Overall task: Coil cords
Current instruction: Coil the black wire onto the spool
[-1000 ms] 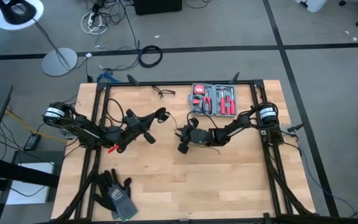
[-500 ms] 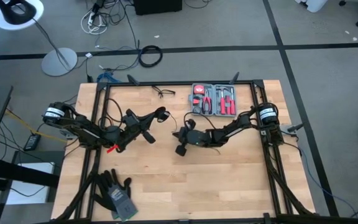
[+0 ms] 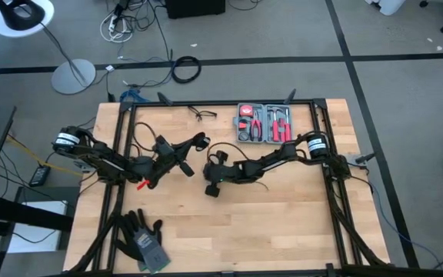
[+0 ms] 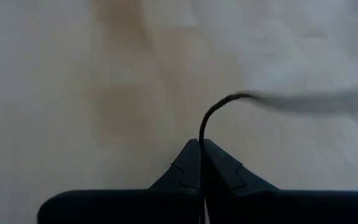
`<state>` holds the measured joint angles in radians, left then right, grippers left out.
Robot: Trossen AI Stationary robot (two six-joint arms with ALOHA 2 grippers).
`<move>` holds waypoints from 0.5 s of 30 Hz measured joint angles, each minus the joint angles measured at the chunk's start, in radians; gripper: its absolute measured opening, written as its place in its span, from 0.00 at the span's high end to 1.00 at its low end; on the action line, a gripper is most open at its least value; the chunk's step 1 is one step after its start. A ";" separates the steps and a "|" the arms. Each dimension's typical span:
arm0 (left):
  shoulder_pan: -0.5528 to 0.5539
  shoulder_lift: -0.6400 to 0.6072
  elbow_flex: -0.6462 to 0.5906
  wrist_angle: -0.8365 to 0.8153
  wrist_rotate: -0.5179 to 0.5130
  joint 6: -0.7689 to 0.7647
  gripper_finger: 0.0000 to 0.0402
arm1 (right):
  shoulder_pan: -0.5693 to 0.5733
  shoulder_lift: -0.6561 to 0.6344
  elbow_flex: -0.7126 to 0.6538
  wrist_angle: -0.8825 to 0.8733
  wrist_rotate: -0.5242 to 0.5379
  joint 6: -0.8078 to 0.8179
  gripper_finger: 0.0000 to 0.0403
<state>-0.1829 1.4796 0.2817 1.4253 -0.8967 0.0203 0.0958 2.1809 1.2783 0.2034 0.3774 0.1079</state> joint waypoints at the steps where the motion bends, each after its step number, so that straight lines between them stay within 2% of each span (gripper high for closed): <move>1: 0.000 0.000 0.003 -0.033 -0.003 -0.001 1.00 | 0.002 -0.003 0.018 -0.015 -0.013 -0.004 1.00; 8: 0.000 0.000 0.047 -0.248 -0.045 -0.028 1.00 | 0.006 -0.017 0.143 -0.211 -0.145 -0.058 1.00; 15: -0.007 -0.006 0.039 -0.215 -0.118 -0.023 1.00 | 0.022 -0.033 0.150 -0.429 -0.135 0.016 0.95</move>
<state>-0.1895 1.4734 0.3208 1.2106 -1.0148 -0.0032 0.1177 2.1474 1.4287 -0.2252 0.2429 0.1243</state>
